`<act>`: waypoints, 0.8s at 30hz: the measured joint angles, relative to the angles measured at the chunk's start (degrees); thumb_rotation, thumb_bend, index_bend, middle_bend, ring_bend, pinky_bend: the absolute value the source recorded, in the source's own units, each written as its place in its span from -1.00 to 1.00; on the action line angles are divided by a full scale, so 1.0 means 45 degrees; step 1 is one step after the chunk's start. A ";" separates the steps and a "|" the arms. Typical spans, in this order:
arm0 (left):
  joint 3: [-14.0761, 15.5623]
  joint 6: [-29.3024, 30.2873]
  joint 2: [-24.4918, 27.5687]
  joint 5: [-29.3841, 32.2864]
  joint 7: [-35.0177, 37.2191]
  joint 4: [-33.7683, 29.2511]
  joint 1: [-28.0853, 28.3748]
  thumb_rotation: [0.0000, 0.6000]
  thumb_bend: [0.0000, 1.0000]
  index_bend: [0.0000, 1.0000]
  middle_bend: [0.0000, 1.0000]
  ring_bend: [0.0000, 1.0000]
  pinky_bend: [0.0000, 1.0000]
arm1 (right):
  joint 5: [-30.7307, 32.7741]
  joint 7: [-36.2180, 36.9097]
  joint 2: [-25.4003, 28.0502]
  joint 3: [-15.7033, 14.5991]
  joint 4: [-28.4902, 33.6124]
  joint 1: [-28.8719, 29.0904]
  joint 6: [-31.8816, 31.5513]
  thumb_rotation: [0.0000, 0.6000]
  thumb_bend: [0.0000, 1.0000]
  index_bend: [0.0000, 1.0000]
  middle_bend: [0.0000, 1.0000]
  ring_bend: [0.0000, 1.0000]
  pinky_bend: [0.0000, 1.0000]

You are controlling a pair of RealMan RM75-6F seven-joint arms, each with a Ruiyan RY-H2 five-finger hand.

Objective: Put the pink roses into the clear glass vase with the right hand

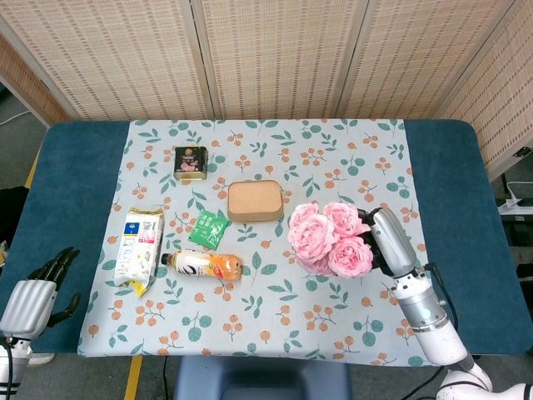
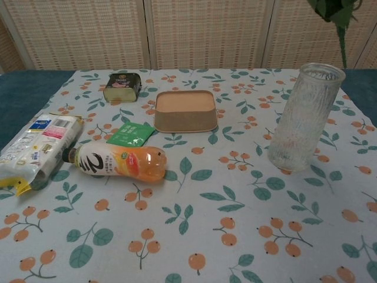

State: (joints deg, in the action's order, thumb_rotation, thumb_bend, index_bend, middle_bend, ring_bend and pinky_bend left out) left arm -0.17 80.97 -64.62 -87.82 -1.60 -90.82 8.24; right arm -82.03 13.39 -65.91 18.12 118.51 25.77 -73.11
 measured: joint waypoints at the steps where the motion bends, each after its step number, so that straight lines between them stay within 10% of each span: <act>1: 0.0000 0.0000 -0.0002 0.0001 -0.0006 0.0002 0.0000 1.00 -0.16 -0.83 -0.84 -0.59 -0.26 | 0.0194 -0.0051 -0.0012 0.0065 -0.0046 0.0067 0.0037 1.00 0.51 0.82 1.00 1.00 0.98; 24: 0.0007 -0.0180 -0.0066 0.0189 -0.0311 -0.0033 0.0034 1.00 -0.16 -0.83 -0.84 -0.58 -0.26 | 0.0599 0.6100 -0.0103 0.0227 -0.4092 0.1319 0.2565 1.00 0.51 0.82 1.00 1.00 0.98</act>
State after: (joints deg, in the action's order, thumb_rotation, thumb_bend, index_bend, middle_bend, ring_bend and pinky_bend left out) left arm -0.14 80.15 -64.92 -86.97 -3.00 -90.97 8.39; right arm -79.33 40.84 -66.37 19.14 100.09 31.70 -61.57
